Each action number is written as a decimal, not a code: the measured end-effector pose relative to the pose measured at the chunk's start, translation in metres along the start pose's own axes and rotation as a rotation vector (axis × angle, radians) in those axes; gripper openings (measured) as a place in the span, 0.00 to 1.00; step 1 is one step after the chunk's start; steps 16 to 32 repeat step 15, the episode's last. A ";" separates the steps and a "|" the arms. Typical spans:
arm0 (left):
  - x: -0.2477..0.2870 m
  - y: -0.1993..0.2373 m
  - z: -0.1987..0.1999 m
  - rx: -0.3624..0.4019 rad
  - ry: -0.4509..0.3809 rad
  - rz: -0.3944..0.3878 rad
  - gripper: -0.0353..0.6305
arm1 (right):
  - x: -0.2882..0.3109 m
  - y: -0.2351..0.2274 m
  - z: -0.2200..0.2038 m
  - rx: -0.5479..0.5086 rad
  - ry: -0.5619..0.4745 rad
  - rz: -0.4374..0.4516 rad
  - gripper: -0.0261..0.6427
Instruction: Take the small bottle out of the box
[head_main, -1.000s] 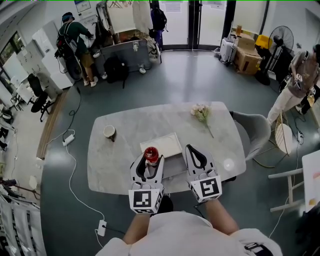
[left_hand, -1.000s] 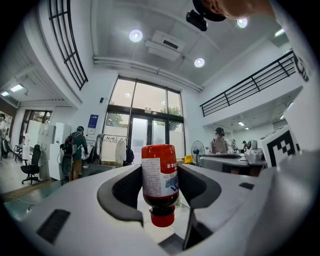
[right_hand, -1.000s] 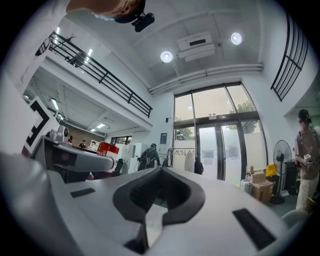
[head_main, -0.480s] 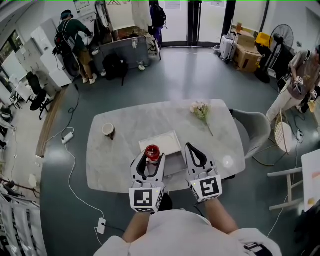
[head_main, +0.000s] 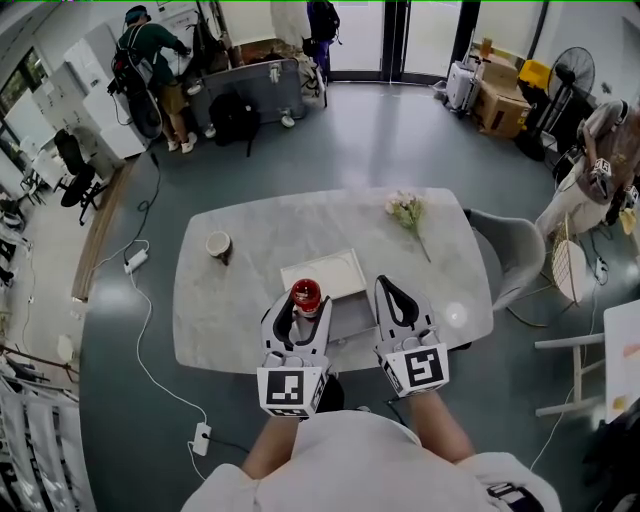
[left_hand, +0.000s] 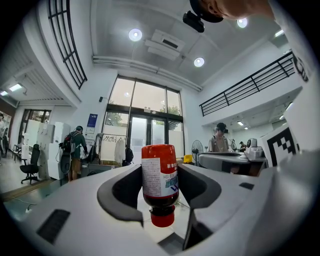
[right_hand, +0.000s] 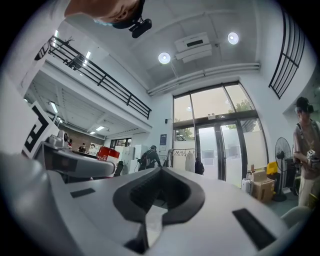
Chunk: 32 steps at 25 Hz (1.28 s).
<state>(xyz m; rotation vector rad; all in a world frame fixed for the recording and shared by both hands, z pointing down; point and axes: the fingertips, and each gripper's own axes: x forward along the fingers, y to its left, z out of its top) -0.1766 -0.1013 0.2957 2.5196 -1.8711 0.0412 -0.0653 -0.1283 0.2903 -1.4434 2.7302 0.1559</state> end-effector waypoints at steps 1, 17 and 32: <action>0.000 0.000 0.000 -0.003 0.000 0.000 0.41 | 0.000 0.001 -0.001 0.000 0.001 0.002 0.08; -0.002 -0.003 -0.013 -0.078 0.014 -0.012 0.41 | -0.001 0.004 -0.005 -0.005 -0.005 0.014 0.08; -0.002 -0.003 -0.013 -0.078 0.014 -0.012 0.41 | -0.001 0.004 -0.005 -0.005 -0.005 0.014 0.08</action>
